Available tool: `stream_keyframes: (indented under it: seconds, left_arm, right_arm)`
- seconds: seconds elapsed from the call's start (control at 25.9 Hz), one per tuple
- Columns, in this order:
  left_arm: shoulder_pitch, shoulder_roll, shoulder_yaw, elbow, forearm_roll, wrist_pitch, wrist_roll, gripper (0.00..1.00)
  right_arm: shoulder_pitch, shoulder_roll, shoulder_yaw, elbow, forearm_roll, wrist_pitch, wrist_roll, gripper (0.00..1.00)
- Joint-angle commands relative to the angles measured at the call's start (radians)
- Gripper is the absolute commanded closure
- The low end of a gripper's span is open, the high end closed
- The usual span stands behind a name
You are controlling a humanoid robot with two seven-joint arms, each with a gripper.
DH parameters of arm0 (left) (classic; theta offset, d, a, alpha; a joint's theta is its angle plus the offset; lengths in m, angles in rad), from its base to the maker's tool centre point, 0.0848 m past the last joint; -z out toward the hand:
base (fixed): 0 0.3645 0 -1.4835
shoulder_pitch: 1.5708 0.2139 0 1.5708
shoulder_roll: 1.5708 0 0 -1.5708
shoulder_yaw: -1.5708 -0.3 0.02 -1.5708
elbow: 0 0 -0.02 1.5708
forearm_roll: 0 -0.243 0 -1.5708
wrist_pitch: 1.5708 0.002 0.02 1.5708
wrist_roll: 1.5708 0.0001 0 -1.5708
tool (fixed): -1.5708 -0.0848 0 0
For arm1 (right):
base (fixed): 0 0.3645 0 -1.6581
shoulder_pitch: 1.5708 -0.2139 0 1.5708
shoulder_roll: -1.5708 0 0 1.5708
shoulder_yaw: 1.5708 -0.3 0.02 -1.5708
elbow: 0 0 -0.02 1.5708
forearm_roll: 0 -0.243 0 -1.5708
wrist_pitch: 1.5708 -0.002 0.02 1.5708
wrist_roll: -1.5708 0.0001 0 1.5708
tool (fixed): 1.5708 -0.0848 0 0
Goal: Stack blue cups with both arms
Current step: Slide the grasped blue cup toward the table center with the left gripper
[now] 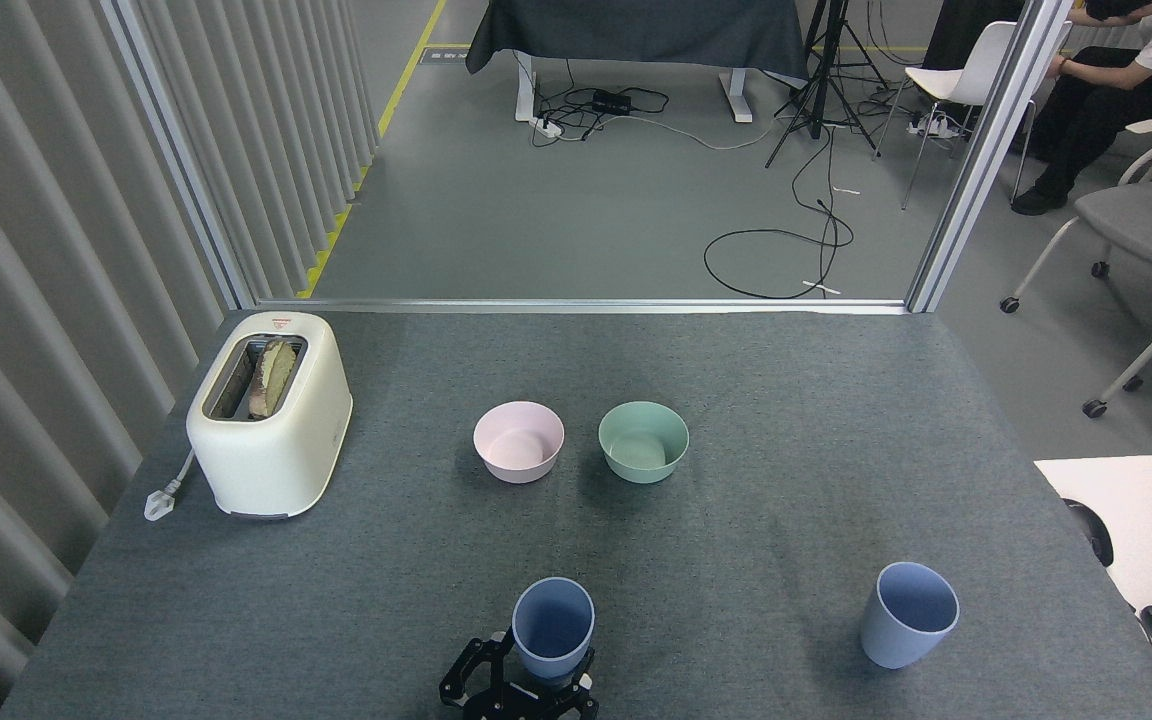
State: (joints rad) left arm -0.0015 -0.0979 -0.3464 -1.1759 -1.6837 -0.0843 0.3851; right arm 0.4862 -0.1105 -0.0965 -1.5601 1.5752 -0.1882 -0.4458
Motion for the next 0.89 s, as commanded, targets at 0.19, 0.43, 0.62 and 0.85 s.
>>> stream_keyframes:
  seconds: [0.19,0.43,0.62,0.85]
  left_arm:
    - [0.0,0.001,0.004,0.007,0.009,0.006,0.001,0.27]
    - [0.0,0.001,0.006,0.048,0.01,0.008,0.011,0.23]
    - [0.0,-0.002,0.004,0.061,0.01,0.034,0.011,0.21]
    - [0.0,-0.002,0.004,0.056,0.012,0.067,0.011,0.01]
  right_arm:
    - [0.0,0.0,0.0,0.0,-0.001,0.0,-0.001,0.0]
    - [0.0,0.0,0.0,0.0,-0.001,0.0,-0.001,0.0]
    - [0.0,0.0,0.0,0.006,-0.001,-0.002,-0.001,0.0]
    - [0.0,0.0,0.001,0.008,-0.001,-0.002,-0.002,0.0]
